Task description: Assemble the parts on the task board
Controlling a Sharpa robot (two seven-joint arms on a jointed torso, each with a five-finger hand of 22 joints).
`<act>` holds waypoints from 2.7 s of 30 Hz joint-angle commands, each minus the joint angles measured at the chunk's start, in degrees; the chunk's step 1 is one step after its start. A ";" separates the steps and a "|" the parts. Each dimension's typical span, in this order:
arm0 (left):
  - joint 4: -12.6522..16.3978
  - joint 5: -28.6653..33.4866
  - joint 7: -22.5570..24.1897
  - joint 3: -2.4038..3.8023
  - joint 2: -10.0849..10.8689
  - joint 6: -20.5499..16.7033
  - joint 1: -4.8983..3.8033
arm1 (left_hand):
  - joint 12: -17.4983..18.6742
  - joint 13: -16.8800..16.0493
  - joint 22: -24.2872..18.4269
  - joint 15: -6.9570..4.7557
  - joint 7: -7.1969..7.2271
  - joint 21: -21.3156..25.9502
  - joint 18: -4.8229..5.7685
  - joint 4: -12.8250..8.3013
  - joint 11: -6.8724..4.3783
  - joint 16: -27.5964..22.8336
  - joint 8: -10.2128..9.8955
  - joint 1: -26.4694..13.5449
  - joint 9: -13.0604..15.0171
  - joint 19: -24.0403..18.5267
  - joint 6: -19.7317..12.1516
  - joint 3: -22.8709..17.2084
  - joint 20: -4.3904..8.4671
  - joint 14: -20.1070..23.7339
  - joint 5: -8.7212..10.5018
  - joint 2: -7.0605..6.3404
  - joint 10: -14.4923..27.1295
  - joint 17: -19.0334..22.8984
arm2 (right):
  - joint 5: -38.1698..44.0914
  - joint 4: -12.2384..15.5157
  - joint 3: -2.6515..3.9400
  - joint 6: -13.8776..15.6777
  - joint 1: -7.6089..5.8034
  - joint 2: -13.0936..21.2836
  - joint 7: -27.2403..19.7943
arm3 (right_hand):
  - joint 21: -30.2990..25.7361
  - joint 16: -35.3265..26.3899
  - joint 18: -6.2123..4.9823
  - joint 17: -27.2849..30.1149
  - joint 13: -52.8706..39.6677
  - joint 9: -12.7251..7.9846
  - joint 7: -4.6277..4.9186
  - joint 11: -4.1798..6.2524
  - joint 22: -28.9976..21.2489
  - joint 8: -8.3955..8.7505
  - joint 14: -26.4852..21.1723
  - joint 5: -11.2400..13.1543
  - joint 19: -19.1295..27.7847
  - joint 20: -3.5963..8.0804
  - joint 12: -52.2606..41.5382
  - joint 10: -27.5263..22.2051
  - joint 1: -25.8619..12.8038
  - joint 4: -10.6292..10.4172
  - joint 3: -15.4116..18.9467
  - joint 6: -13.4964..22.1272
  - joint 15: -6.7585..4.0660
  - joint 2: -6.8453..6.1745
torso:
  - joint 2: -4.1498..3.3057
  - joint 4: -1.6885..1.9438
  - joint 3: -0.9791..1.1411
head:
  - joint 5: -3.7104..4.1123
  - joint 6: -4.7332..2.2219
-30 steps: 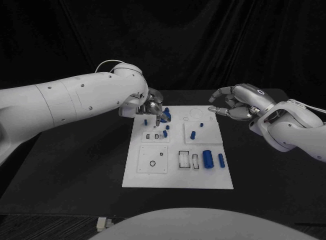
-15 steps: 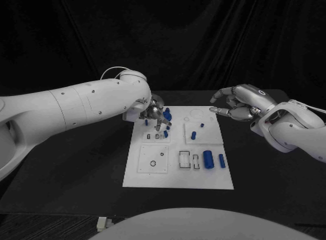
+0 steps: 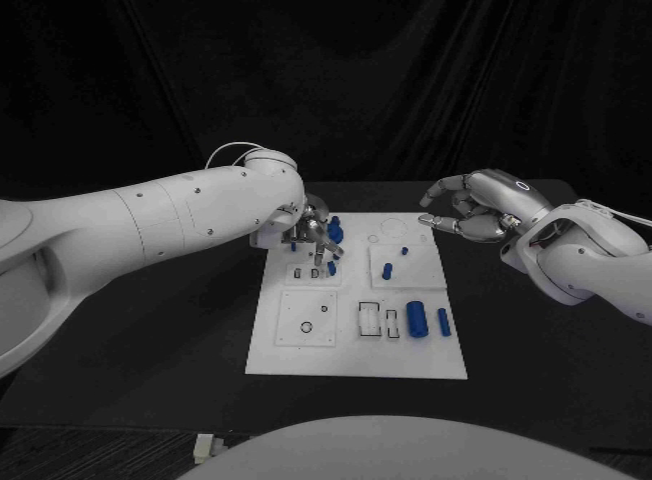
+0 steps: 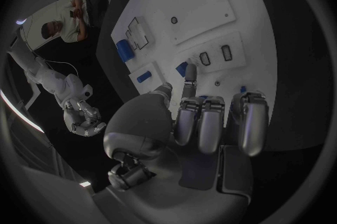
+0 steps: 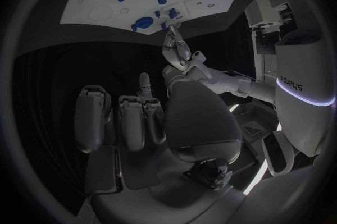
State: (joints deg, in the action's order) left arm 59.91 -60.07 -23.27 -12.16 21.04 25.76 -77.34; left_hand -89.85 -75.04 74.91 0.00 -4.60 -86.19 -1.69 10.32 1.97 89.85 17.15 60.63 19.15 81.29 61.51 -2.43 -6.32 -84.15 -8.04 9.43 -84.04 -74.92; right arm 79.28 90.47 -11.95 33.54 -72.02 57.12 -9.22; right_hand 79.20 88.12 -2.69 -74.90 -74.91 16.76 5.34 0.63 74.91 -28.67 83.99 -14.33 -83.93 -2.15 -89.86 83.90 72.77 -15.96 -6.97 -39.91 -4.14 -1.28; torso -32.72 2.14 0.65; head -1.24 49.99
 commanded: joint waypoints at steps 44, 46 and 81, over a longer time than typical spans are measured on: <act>-4.86 0.05 0.04 0.07 -3.58 1.38 2.81 | -0.15 -14.96 8.93 -0.64 0.12 1.16 -0.83 -0.63 -0.66 0.15 0.55 -0.27 2.09 -1.63 -1.18 -1.48 0.44 -5.85 -0.61 -0.04 -5.96 -15.08 | 0.08 -0.16 0.05 -1.22 0.13 0.04 1.88 | -0.65 -0.41 0.06 -12.09 -15.09 -0.21 0.12 -0.60 11.61 0.04 5.31 -0.11 -1.55 -0.34 -0.14 6.10 0.07 -0.25 0.15 -0.64 0.38 0.13 | 0.21 -0.07 0.02 | 0.24 0.01; -5.00 0.05 0.17 0.07 -3.67 1.35 2.86 | -0.15 -14.96 8.94 -0.65 0.11 1.19 -0.83 -0.82 -0.66 0.15 0.52 -0.16 2.29 -1.63 -1.34 -1.66 0.46 -5.85 -0.66 -0.06 -5.96 -15.08 | 0.08 -0.16 0.05 -1.24 0.13 0.02 1.88 | -0.67 -0.41 0.05 -12.10 -15.09 -0.23 0.12 -0.61 11.60 0.04 5.31 -0.05 -1.54 -0.35 -0.14 6.10 0.03 -0.29 0.19 -0.67 0.39 0.13 | 0.18 -0.10 0.01 | 0.24 0.01; -5.73 0.05 1.22 0.07 -4.24 2.17 3.37 | -0.15 -14.96 8.95 -0.90 0.43 1.78 -0.91 -4.64 -0.94 0.15 0.73 1.37 5.77 -1.79 -2.02 -5.50 0.72 -5.85 -3.93 -1.07 -5.96 -15.08 | 0.08 -0.49 0.05 -1.92 0.13 -0.24 2.60 | -1.43 -0.64 -0.12 -11.80 -15.09 -0.39 0.18 -0.69 11.37 0.09 5.24 0.63 -1.22 -0.43 -0.14 6.10 -0.30 -0.54 0.40 -0.84 0.47 0.32 | 0.25 -0.11 0.01 | 0.30 0.01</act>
State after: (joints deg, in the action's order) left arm 54.20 -60.12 -23.15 -12.15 16.96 27.09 -74.11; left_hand -89.85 -75.05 74.93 -0.62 -4.40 -84.65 -1.70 5.68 1.57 89.85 17.64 61.65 24.89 79.78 59.66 -7.71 -5.62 -83.95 -11.60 8.43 -84.04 -74.91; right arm 79.26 90.00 -11.95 31.95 -72.01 56.88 -7.81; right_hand 77.86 87.87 -2.69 -74.93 -74.92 16.43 5.56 0.43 74.90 -28.67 83.99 -13.93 -83.93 -2.15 -89.86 84.10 72.77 -16.29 -6.64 -40.53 -4.13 -1.29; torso -32.47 2.00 0.65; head -0.95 49.99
